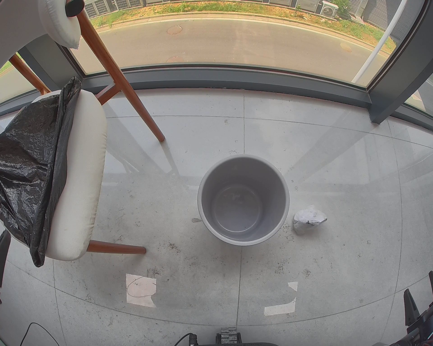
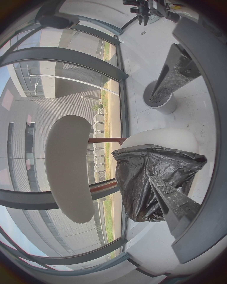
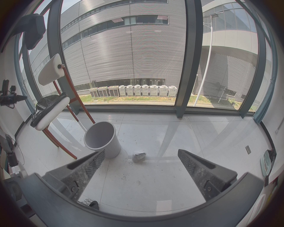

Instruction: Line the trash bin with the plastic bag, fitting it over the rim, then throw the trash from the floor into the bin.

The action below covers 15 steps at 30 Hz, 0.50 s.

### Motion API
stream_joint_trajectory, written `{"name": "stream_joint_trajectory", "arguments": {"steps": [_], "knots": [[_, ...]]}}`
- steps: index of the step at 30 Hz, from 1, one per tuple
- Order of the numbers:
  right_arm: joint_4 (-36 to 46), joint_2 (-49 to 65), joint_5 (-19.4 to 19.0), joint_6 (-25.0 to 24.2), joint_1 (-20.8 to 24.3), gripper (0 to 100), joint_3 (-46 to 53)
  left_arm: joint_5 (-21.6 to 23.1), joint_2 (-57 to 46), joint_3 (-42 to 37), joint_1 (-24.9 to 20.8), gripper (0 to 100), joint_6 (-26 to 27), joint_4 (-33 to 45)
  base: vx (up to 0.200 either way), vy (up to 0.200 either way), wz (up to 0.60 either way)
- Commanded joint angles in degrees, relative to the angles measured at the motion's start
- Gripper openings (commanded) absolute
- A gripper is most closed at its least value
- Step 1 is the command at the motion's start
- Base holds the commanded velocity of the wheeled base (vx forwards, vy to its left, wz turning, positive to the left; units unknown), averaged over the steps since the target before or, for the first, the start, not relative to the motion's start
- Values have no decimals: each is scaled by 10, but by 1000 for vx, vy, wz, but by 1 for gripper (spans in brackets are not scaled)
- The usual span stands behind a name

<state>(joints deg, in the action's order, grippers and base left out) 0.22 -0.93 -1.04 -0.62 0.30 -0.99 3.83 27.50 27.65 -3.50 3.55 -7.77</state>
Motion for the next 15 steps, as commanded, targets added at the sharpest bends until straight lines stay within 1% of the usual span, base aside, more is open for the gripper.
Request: {"name": "stream_joint_trajectory", "arguments": {"steps": [1, 7, 11, 15], "knots": [[0, 6, 0, 0, 0, 100, 10, 3, 128, 73, -4, 100, 0, 5, 0, 0, 0], [0, 6, 0, 0, 0, 100, 10, 2, 173, 93, 2, 100, 0, 1, 0, 0, 0], [0, 6, 0, 0, 0, 100, 10, 5, 194, 124, 2, 100, -2, 4, 0, 0, 0], [0, 6, 0, 0, 0, 100, 10, 31, 213, 159, 3, 100, -3, 19, 0, 0, 0]]}}
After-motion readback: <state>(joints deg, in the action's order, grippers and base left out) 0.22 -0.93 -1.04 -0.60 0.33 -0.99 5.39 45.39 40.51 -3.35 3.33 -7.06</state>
